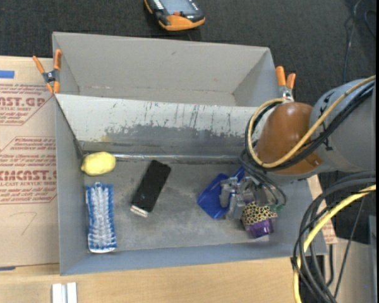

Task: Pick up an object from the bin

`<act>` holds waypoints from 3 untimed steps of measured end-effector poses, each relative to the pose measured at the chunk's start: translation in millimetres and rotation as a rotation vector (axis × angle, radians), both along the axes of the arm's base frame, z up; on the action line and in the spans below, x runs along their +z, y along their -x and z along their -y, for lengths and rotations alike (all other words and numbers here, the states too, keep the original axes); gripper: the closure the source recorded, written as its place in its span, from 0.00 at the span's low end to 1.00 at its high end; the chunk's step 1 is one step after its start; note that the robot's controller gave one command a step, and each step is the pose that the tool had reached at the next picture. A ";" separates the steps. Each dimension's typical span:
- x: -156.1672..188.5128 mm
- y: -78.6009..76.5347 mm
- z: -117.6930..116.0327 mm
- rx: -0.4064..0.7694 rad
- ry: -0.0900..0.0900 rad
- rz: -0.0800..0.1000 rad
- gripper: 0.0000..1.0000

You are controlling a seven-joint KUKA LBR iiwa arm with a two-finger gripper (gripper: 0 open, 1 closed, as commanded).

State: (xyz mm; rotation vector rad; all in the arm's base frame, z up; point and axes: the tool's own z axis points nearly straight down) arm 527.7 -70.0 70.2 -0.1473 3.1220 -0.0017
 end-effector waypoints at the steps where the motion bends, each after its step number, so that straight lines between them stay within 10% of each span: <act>1: 0.0 0.0 0.0 0.000 0.000 0.000 1.00; 3: 48.3 4.7 16.8 -0.017 -0.001 0.002 1.00</act>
Offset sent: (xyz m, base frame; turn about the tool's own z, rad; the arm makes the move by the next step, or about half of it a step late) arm -0.0053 -0.0178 0.0484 0.0168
